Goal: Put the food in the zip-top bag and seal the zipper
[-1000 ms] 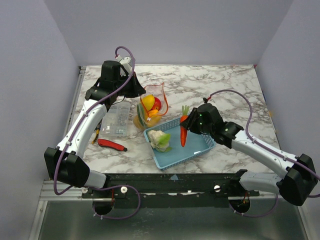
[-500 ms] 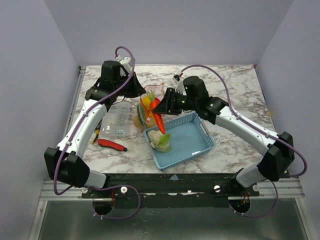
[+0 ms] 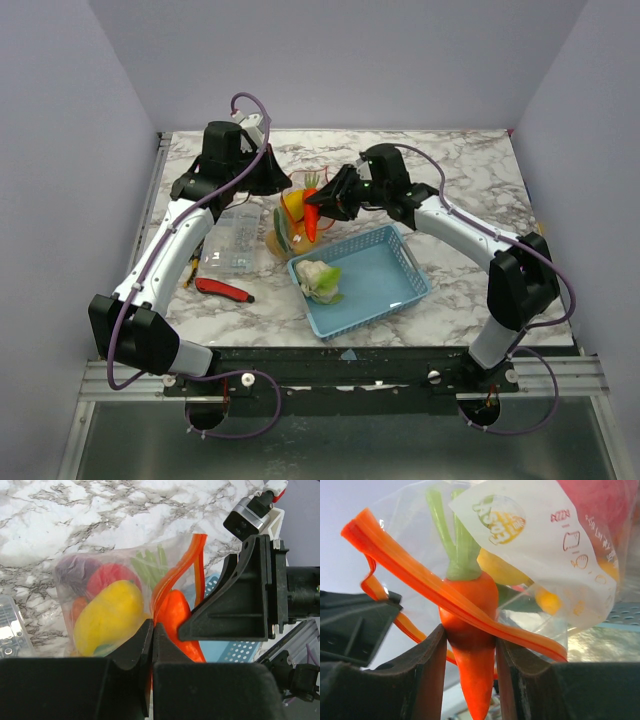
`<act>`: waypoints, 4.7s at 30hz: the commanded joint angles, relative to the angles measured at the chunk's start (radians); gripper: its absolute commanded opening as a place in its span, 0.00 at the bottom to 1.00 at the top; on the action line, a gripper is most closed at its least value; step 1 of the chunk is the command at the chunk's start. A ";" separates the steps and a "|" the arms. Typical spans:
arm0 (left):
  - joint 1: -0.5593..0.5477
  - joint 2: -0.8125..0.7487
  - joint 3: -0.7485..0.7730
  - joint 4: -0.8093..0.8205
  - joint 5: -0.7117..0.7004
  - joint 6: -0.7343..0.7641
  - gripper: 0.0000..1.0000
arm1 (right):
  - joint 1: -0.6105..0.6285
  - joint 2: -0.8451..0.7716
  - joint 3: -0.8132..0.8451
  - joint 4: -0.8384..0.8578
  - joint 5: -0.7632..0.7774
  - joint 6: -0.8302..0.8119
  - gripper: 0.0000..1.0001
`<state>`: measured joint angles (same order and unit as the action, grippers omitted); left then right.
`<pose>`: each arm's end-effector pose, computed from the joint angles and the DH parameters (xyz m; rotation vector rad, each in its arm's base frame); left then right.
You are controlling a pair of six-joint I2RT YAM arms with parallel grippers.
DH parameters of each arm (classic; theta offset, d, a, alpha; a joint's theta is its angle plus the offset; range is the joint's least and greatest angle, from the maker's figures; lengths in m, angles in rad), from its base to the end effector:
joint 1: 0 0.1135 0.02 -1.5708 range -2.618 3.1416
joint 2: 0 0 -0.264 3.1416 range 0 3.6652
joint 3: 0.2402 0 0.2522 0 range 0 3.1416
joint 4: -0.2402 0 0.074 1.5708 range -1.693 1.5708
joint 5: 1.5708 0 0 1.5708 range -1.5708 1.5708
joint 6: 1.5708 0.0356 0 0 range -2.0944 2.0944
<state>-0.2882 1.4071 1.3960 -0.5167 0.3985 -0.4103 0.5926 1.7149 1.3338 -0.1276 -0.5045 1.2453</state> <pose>0.2979 -0.1027 0.3775 0.1178 2.1612 -0.8306 0.3217 0.2374 0.2881 0.4308 2.4207 1.5152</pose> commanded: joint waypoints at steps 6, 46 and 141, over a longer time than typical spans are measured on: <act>0.000 -0.015 -0.005 0.032 0.046 -0.007 0.00 | -0.010 -0.013 -0.041 0.236 0.131 0.297 0.16; 0.002 -0.007 0.000 0.029 0.056 -0.007 0.00 | 0.076 0.172 0.374 -0.123 0.540 -0.292 0.55; 0.035 -0.131 -0.495 0.619 0.109 -0.901 0.00 | 0.067 -0.403 -0.499 0.618 0.186 -1.306 0.57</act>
<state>-0.2459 1.2655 0.8730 0.0532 0.4835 -1.3251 0.6575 1.2411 0.8421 0.2543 -0.3195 0.0410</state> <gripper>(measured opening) 0.010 0.674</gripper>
